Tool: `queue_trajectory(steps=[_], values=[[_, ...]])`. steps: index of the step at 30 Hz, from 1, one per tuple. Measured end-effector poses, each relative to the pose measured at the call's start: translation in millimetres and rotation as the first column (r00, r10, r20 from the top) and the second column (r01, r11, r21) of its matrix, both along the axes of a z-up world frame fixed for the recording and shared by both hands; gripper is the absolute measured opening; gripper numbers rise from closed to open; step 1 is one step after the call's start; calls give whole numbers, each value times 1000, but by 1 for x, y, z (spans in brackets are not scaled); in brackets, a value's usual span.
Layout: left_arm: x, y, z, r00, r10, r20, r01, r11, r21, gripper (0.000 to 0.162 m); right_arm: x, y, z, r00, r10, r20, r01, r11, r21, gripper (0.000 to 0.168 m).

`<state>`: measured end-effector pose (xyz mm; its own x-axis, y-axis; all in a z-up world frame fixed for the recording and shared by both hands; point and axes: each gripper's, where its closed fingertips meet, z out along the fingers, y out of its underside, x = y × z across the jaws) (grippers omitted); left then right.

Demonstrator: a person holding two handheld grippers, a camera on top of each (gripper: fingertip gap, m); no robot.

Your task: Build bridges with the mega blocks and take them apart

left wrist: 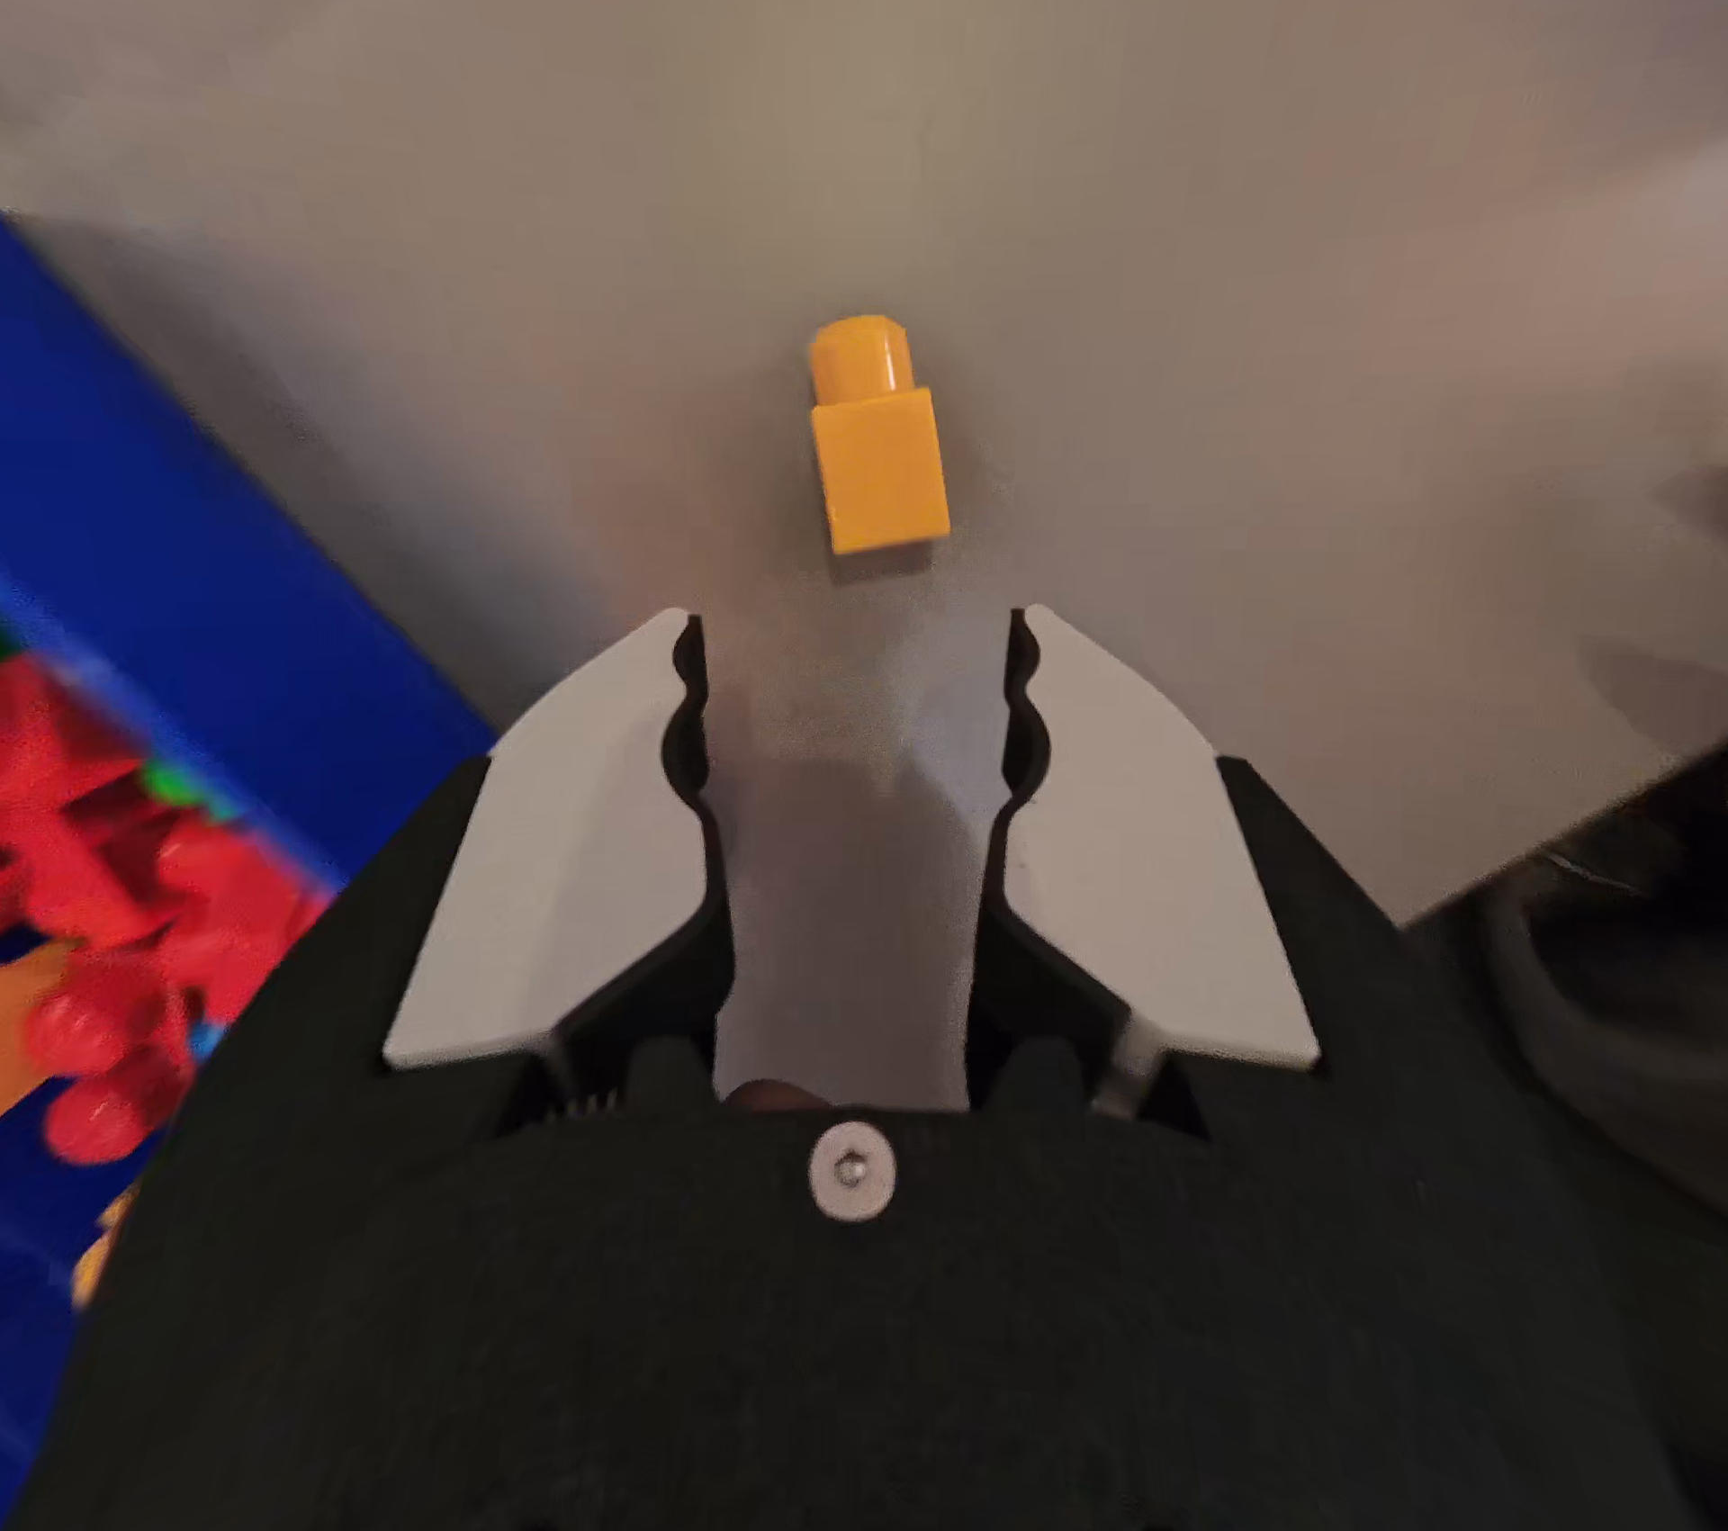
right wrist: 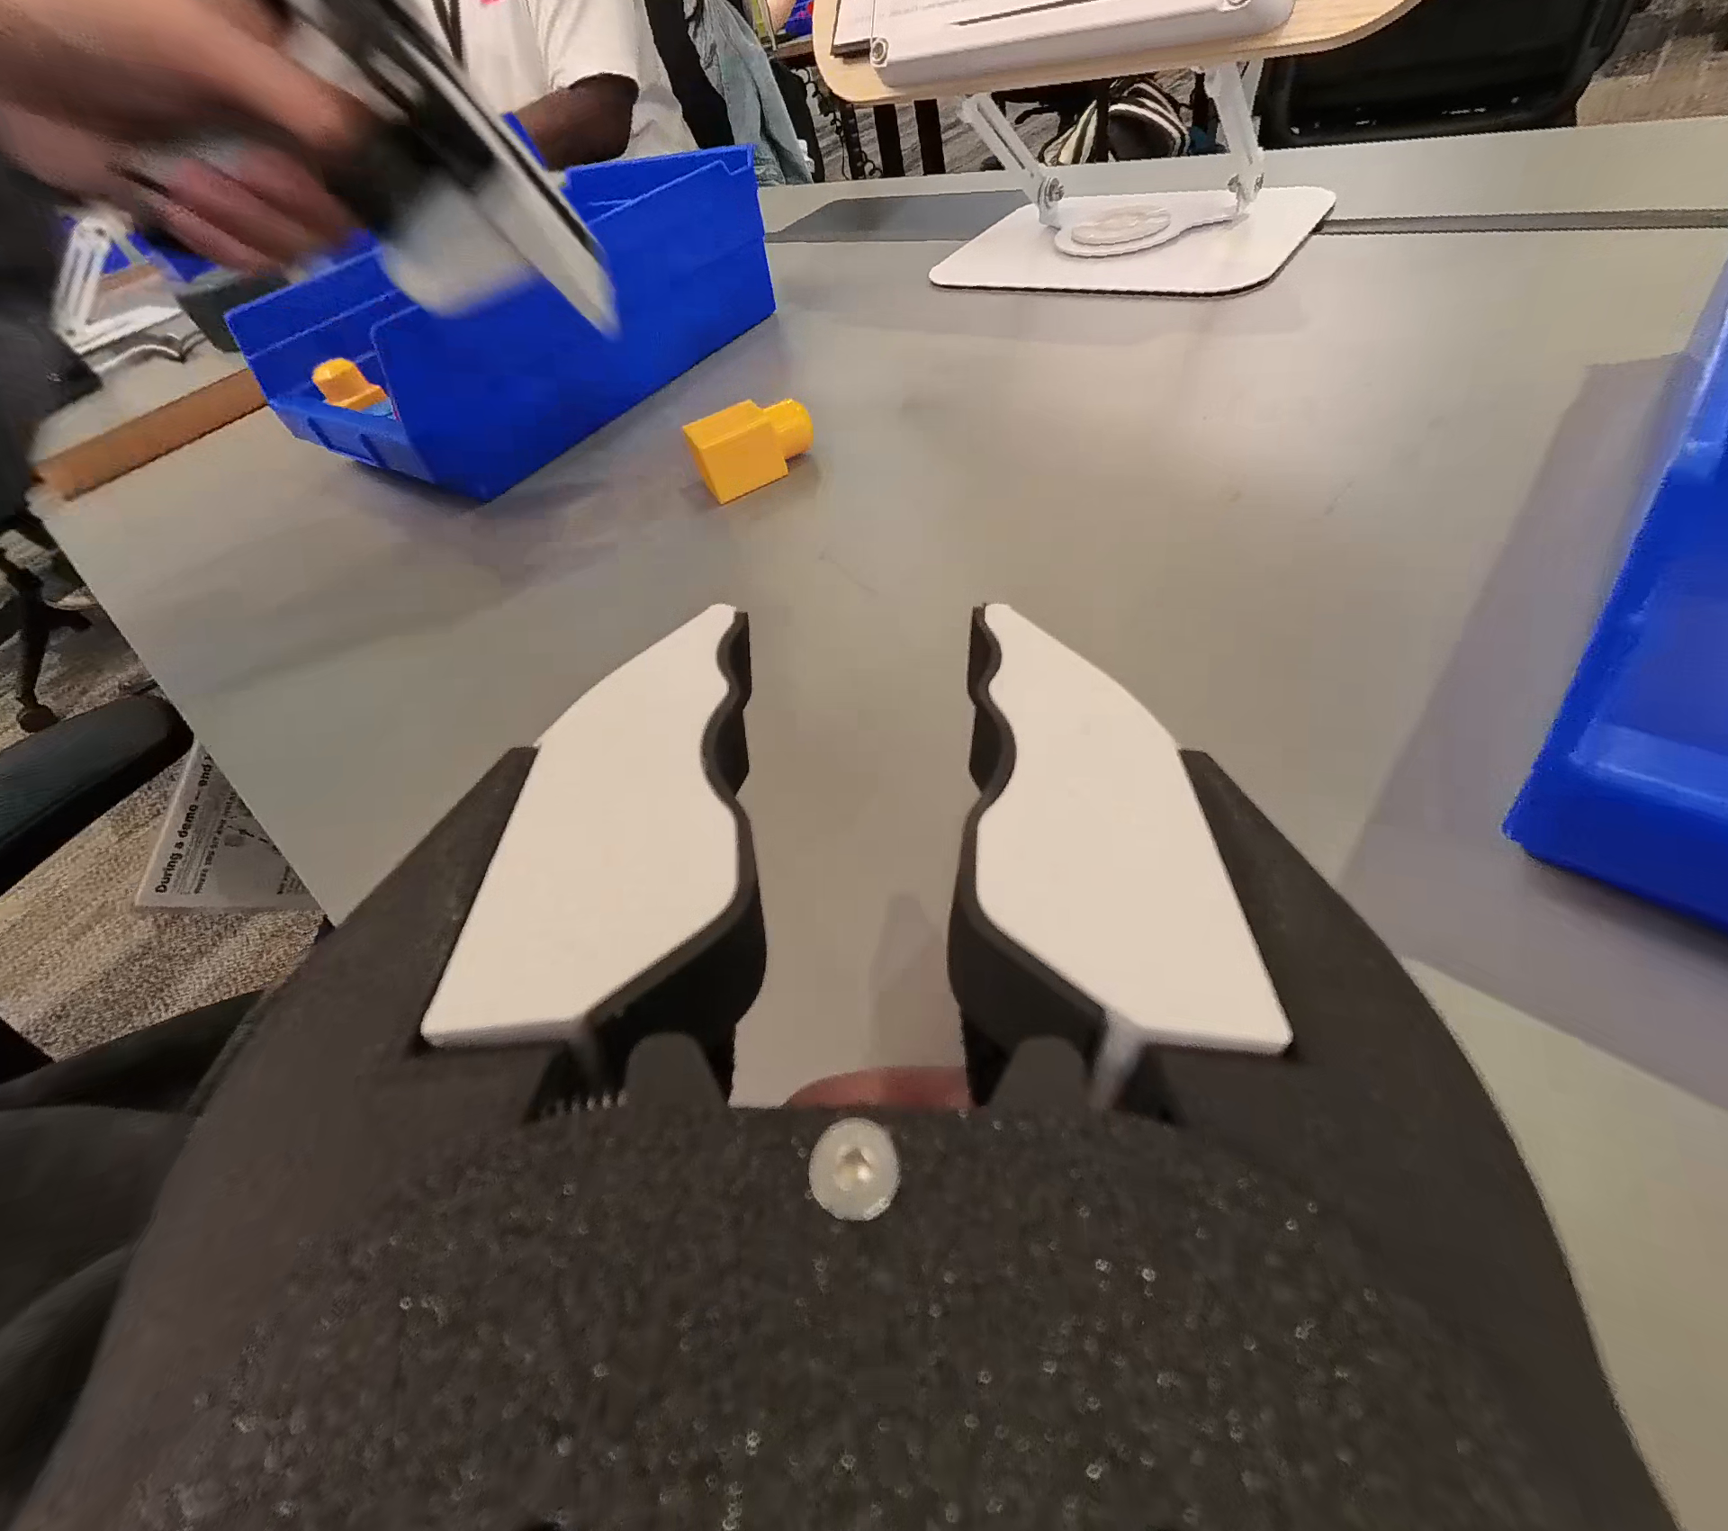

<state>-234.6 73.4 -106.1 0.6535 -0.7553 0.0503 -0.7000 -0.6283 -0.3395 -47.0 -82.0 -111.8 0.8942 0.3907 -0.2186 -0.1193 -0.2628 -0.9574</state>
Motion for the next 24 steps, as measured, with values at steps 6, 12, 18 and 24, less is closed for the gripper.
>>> queue_trajectory(steps=[6,12,18,24], values=[[-89,13,80,992,-32,119,13,987,160,56,-1,2,-2,1000,7,-3,-7,1000,-21,44],[-178,29,30,994,105,33,-107,993,56,56,-5,5,-4,1000,13,17,-13,999,-29,44],[-209,41,-18,982,-51,-183,68,994,88,52,-7,5,-4,999,17,33,-16,1000,-25,43],[-218,28,-45,968,7,-252,-37,993,-116,49,-3,4,-3,1000,6,-4,-6,1000,-21,43]])
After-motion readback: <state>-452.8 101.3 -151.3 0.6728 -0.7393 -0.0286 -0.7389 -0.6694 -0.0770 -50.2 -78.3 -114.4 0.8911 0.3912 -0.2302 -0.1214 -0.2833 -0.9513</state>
